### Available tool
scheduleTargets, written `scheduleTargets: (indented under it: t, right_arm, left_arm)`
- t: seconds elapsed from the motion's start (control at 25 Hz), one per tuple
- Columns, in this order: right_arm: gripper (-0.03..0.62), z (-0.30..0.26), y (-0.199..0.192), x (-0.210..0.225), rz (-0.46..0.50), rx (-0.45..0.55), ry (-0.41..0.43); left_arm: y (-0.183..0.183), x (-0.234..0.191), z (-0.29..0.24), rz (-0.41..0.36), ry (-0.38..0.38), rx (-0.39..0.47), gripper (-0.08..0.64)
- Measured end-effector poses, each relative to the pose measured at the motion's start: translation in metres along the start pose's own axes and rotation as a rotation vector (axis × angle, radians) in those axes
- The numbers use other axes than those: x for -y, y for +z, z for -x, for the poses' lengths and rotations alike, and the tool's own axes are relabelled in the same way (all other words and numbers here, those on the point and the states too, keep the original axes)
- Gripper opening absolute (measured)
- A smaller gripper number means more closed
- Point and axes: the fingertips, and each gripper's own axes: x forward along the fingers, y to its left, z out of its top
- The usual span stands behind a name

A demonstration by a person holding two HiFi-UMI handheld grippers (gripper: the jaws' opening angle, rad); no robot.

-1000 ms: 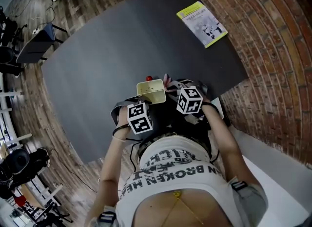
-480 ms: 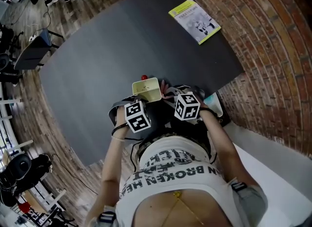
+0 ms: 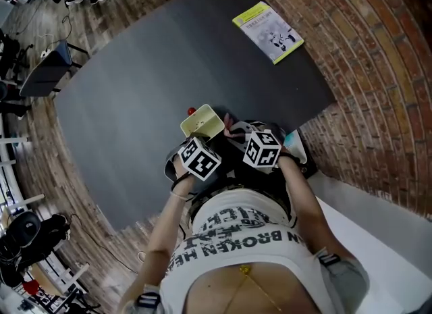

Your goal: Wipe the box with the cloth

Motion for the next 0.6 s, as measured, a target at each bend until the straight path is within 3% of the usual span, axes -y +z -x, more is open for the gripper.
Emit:
scheduleTargets:
  t: [0.12,0.2,0.32,0.4,0.6]
  right_arm:
    - [0.018,0.005,-0.006,0.001,-0.013,-0.012,-0.014]
    - [0.017,0.007,-0.008,0.001,-0.016,-0.016,-0.022]
    - [0.017,0.008,-0.011,0.001,-0.019,-0.020,-0.035]
    - [0.018,0.010,-0.014,0.004,-0.025,-0.022,-0.046]
    - [0.018,0.015,-0.016,0.012,-0.043,-0.021,-0.062]
  left_arm:
    - [0.008,0.003,-0.005,0.054,0.012,0.006,0.018]
    - [0.012,0.004,-0.006,0.051,0.022,0.011,0.018]
    - [0.014,0.006,-0.004,0.001,0.027,0.033,0.020]
    - [0.018,0.006,0.004,-0.024,0.027,0.079,0.070]
    - [0.018,-0.003,0.047,-0.119,0.039,0.167,0.089]
